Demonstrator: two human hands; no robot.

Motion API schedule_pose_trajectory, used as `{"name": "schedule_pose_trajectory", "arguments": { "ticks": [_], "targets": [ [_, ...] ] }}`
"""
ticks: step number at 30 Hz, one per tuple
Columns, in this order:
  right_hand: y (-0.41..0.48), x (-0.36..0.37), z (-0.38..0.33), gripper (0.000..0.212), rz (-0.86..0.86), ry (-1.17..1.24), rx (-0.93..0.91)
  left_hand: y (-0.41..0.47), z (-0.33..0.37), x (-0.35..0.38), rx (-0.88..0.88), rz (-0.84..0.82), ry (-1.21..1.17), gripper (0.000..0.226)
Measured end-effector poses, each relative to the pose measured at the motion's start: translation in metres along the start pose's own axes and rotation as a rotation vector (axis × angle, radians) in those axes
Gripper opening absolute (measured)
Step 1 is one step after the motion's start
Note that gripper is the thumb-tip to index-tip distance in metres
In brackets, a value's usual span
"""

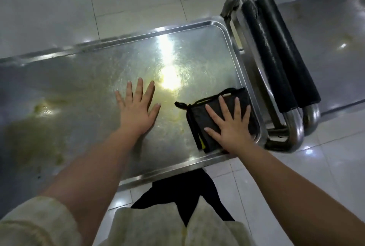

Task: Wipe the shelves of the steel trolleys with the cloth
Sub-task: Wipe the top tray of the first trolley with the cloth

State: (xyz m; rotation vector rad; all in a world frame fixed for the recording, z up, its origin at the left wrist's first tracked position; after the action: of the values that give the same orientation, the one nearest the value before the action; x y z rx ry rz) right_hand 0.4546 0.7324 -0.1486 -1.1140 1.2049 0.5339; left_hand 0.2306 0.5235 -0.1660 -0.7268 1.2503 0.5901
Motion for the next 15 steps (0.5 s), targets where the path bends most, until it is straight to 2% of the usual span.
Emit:
{"name": "schedule_pose_trajectory", "arguments": {
  "ticks": [5, 8, 11, 15],
  "targets": [
    [0.138, -0.052, -0.018, 0.069, 0.096, 0.07, 0.099, 0.0, 0.001, 0.004, 0.009, 0.045, 0.007, 0.065],
    [0.171, -0.065, -0.03, 0.067, 0.077, 0.08, 0.094, 0.0, 0.0, 0.006, 0.01, 0.046, 0.005, 0.064],
    [0.145, -0.057, -0.03, 0.064, 0.073, 0.065, 0.028, 0.001, 0.0, 0.005, 0.006, 0.038, 0.024, 0.063],
    [0.045, -0.015, -0.036, 0.065, 0.014, 0.071, -0.03, 0.0, 0.0, 0.004, -0.005, 0.032, 0.03, 0.063]
  ]
}}
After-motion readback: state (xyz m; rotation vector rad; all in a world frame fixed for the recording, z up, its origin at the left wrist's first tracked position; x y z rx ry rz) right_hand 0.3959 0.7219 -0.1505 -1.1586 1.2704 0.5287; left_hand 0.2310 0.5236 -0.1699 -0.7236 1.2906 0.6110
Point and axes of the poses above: each hand's wrist, its own y-axis towards the middle knuckle, its own x-axis out of the palm, z = x × y, the point moved 4 cm from there along y, towards the middle knuckle, and after that the axes turned 3 degrees about z, right-handed, at the moved point
